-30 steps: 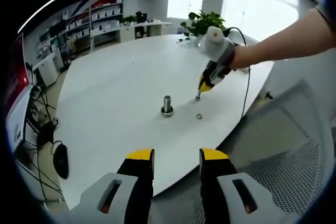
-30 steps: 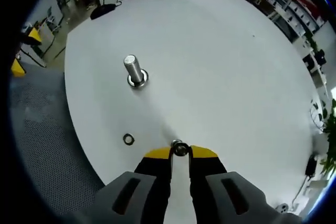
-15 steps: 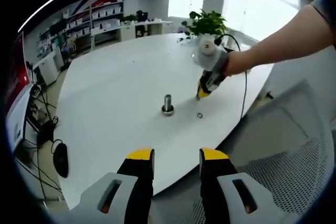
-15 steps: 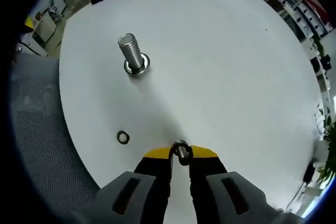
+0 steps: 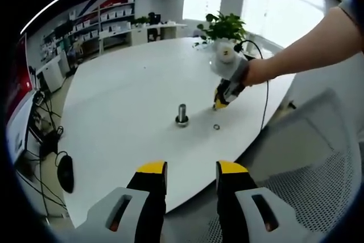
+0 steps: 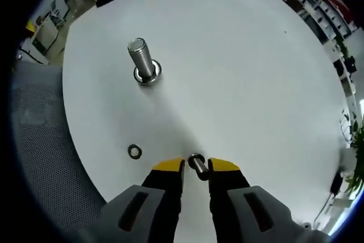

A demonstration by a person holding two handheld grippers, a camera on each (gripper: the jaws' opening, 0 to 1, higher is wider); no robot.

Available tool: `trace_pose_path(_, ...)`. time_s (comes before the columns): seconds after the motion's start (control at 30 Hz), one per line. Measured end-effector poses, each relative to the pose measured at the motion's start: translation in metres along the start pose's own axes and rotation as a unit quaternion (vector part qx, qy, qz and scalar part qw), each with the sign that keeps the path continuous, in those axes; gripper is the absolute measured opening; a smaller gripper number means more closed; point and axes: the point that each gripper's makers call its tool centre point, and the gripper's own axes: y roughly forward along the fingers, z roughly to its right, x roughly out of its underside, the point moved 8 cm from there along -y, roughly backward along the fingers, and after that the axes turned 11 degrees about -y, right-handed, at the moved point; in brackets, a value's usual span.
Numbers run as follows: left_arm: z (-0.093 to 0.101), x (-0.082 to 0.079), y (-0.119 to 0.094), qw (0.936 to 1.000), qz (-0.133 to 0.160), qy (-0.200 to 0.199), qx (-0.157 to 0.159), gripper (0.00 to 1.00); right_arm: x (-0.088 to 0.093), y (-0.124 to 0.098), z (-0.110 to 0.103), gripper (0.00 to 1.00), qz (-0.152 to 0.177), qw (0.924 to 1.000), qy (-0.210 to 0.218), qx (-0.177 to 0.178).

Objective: Place the washer onto the threaded stud by aligning its center hole with the stud, sliding it down to the base, and recovering from edge contact or off-axis alignment until the washer reaches the visible bottom stop.

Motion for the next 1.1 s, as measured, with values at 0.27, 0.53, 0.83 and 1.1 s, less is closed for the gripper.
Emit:
trace_pose_path(0.27, 0.001, -0.003, -0.001, 0.9999, 0.013, 0.001, 0.006, 0.32, 0.012, -0.017, -0.012, 0.21, -0.009, 0.9999, 0.010, 0.004)
trace_pose_path(0.53, 0.001, -0.003, -0.002, 0.9998, 0.019, -0.005, 0.005, 0.33, 0.014, -0.023, -0.013, 0.23, -0.013, 0.9998, 0.014, 0.009)
trace_pose_path(0.83, 0.000, -0.003, -0.002, 0.9998, 0.019, -0.009, 0.002, 0.33, 0.012, -0.024, -0.029, 0.24, 0.010, 0.9999, 0.011, -0.007)
trace_pose_path(1.1, -0.001, -0.005, -0.002, 0.9996, 0.022, -0.016, -0.001, 0.34, 0.008, -0.020, -0.041, 0.25, 0.048, 0.9985, -0.005, -0.028)
